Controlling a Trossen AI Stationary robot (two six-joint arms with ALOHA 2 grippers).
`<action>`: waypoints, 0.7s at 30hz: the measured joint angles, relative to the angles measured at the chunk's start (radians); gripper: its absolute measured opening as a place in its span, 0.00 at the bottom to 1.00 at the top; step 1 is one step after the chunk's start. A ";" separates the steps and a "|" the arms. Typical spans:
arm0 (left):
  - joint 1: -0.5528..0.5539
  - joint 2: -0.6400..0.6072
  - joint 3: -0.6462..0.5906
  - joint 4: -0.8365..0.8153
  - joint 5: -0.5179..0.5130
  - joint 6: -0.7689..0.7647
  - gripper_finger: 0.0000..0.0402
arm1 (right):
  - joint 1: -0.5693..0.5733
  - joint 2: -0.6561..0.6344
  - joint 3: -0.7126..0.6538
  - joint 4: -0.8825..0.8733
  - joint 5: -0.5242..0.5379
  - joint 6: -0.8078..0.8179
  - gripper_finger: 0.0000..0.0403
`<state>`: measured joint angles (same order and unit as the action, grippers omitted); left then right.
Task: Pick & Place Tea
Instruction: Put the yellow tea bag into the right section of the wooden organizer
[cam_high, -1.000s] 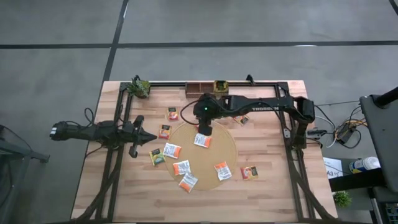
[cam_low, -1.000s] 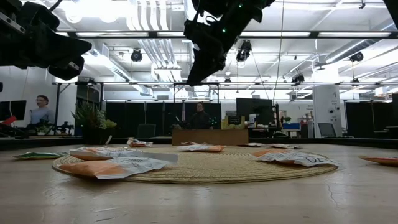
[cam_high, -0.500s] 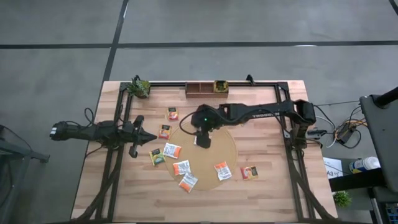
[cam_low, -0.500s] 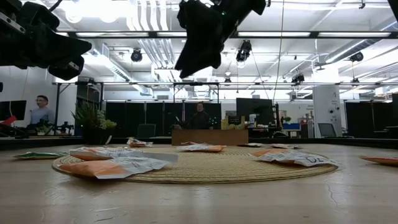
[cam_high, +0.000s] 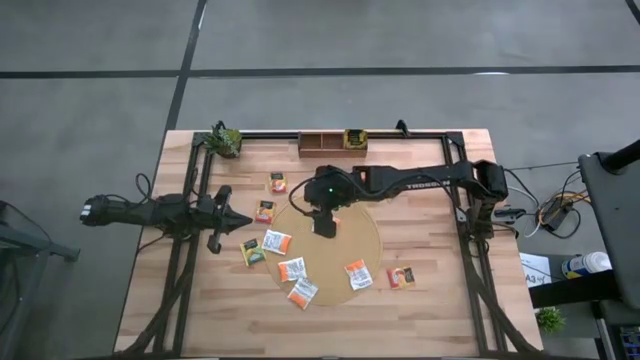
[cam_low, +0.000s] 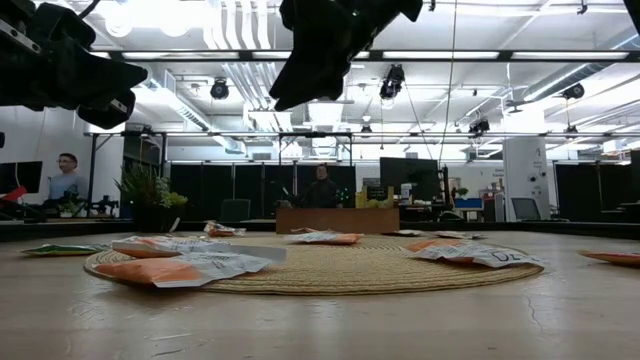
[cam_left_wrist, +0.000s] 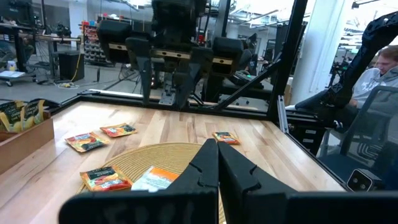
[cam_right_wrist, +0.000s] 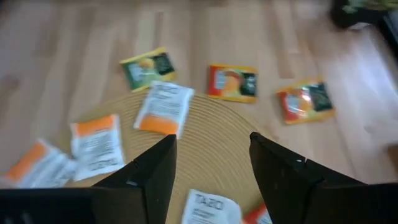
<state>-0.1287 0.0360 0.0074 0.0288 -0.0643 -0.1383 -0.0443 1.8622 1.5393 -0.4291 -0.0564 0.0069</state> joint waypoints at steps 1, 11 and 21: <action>0.000 0.000 0.000 0.000 0.000 0.000 0.00 | -0.001 0.001 0.002 -0.001 -0.036 -0.007 0.50; 0.000 0.000 0.000 0.000 0.000 0.000 0.00 | 0.000 0.003 0.002 0.014 -0.188 -0.065 0.50; 0.000 0.000 0.000 0.000 0.000 0.000 0.00 | 0.033 0.004 0.000 0.026 -0.185 -0.080 0.50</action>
<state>-0.1289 0.0360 0.0071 0.0288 -0.0643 -0.1384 -0.0113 1.8660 1.5393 -0.4030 -0.2413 -0.0728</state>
